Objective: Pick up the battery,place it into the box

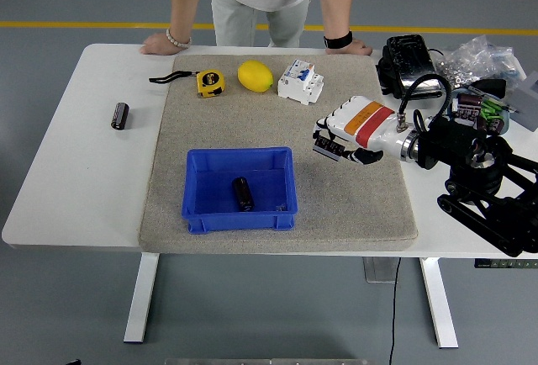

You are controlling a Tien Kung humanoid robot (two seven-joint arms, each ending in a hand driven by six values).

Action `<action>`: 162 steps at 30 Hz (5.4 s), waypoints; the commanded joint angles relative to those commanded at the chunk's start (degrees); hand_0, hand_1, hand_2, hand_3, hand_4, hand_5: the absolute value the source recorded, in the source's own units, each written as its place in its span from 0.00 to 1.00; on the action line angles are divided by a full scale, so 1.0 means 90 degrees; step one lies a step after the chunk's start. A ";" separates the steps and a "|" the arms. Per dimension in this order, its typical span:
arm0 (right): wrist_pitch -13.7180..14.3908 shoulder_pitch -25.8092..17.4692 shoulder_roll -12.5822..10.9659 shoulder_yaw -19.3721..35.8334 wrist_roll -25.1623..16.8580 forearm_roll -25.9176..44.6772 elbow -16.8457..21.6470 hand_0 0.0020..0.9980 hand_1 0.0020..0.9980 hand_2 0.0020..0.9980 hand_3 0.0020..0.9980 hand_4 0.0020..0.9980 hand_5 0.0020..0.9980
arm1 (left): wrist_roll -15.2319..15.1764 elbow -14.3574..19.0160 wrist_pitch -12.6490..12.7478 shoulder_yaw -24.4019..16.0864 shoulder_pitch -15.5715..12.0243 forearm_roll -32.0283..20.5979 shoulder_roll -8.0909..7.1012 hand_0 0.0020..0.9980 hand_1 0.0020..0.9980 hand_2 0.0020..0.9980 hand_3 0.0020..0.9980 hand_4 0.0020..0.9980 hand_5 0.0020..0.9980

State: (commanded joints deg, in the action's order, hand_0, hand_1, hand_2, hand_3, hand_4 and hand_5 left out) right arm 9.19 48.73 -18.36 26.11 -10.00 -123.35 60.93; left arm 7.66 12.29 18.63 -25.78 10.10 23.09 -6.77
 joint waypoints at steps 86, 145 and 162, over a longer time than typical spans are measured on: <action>0.0535 -0.3454 0.0627 0.4305 -0.0060 0.5942 0.0231 0.76 0.74 0.82 0.86 1.00 0.62 | 0.0116 -0.0058 -0.0015 -0.0264 -0.0128 0.0362 0.0106 0.69 0.64 0.74 0.67 0.68 0.51; -0.0068 -0.4057 0.1213 0.5750 -0.0180 0.6852 0.0974 0.82 0.82 0.85 0.87 1.00 1.00 | 0.0119 -0.0015 -0.0061 -0.0151 -0.0055 0.0442 0.0127 0.68 0.65 0.74 0.67 0.68 0.52; 0.0008 -0.4129 0.1065 0.5951 0.0363 0.6612 0.1515 0.81 0.81 0.84 0.84 1.00 0.97 | 0.0051 -0.0018 -0.0085 -0.0078 -0.0090 0.0369 0.0126 0.68 0.66 0.74 0.66 0.68 0.52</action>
State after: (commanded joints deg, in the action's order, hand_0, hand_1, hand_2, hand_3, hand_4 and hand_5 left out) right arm 9.26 11.57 -8.77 79.67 -6.73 -63.85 74.56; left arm 8.12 12.13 17.87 -26.47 9.29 26.41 -5.64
